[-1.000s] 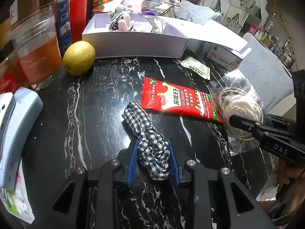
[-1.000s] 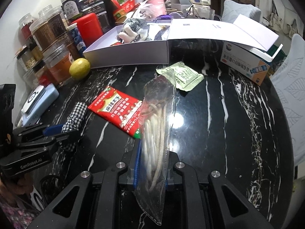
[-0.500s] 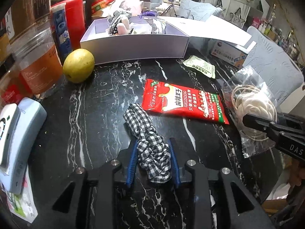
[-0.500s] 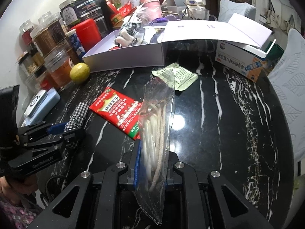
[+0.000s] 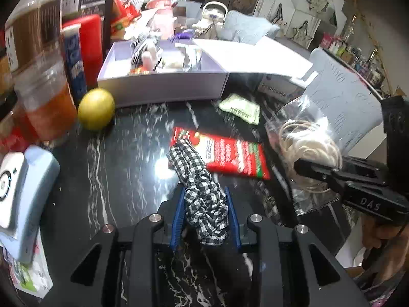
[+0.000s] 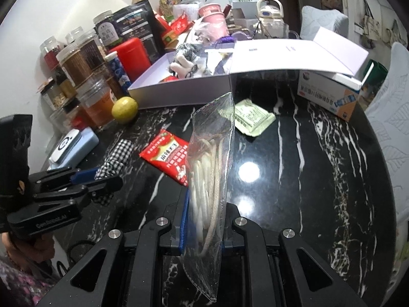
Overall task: Organize soft objects
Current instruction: 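Lift the cord bag with the right gripper while the left gripper lifts the scrunchie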
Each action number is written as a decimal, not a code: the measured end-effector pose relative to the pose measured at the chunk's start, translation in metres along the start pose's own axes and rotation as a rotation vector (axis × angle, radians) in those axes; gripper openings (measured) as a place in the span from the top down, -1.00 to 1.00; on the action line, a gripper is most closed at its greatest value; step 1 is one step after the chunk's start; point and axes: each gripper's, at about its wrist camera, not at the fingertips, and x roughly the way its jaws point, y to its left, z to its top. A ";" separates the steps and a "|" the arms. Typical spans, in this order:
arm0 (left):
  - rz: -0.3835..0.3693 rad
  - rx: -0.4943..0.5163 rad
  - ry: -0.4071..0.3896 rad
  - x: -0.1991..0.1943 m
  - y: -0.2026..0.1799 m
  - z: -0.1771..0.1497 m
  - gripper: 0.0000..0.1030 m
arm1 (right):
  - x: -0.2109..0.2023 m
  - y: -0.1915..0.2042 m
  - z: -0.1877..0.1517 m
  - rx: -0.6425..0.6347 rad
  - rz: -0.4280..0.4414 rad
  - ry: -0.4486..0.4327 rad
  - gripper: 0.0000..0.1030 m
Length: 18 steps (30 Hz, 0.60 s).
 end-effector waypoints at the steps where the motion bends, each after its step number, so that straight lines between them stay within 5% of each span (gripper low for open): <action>1: -0.003 0.002 -0.010 -0.003 -0.001 0.003 0.42 | -0.002 0.000 0.002 -0.002 0.006 -0.006 0.66; 18: 0.016 0.101 -0.318 -0.067 -0.026 0.087 0.42 | -0.058 0.012 0.074 -0.111 0.019 -0.196 0.67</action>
